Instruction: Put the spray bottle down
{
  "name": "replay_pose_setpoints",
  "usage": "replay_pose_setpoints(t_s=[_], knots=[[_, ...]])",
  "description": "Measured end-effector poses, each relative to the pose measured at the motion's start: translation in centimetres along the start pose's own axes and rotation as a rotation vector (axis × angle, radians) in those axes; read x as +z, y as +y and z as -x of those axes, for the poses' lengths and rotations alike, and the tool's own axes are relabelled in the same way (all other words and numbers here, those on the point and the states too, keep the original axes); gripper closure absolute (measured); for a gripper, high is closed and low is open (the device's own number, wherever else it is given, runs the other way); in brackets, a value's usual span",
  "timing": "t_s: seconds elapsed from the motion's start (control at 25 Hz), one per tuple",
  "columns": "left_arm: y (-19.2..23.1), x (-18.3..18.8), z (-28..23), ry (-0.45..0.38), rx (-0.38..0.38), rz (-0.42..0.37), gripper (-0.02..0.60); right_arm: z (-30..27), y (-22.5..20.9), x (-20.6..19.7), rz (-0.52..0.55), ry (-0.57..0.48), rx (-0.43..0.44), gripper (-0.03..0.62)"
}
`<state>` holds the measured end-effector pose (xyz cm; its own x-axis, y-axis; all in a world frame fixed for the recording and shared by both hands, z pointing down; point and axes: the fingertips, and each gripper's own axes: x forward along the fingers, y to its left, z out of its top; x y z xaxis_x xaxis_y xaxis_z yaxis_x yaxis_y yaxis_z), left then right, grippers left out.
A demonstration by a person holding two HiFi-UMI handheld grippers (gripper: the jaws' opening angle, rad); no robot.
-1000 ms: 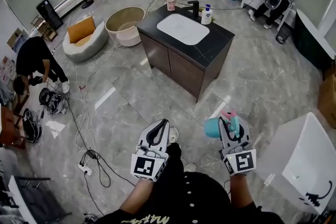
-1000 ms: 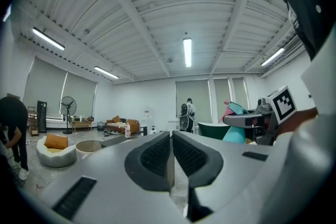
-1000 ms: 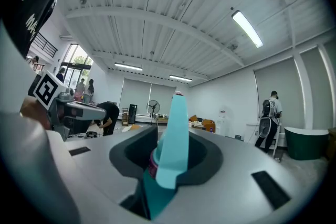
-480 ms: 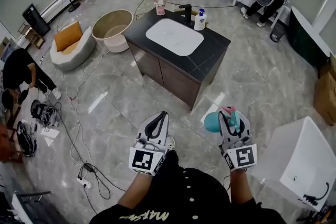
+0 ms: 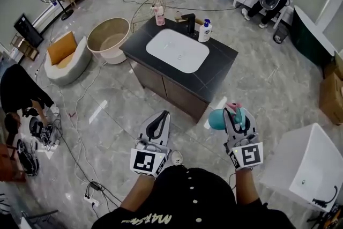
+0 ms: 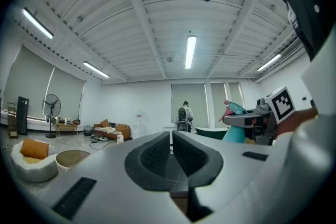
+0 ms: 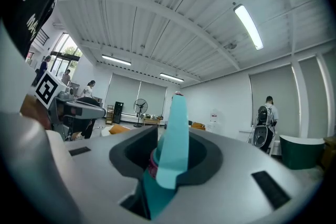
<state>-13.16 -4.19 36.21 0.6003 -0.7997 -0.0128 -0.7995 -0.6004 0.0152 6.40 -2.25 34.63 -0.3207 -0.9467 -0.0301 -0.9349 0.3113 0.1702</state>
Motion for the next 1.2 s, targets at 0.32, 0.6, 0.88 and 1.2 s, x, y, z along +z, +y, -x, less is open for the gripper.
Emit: replay_pose_setpoints(t_s=[0.32,0.6,0.88,1.2], knots=[[3.9,-1.1,-3.2,0.035,-0.029,0.014,0.558,-4.8,-0.2,-1.2,-0.018,0.036,-0.019,0.491],[5.4,-2.6,-7.3,0.07,-0.041,0.027,0.558,-8.7,-2.6,-3.0,-0.023,0.053,-0.034,0.491],[7.5,-2.8,-14.0,0.059,-0.022,0.005,0.558,-14.5,-7.1,-4.7,-0.026,0.036,-0.021,0.491],[9.3,-1.3,-23.3,0.015,0.007,-0.022,0.558,-21.9,-13.7,-4.4,-0.001,-0.017,0.016,0.491]])
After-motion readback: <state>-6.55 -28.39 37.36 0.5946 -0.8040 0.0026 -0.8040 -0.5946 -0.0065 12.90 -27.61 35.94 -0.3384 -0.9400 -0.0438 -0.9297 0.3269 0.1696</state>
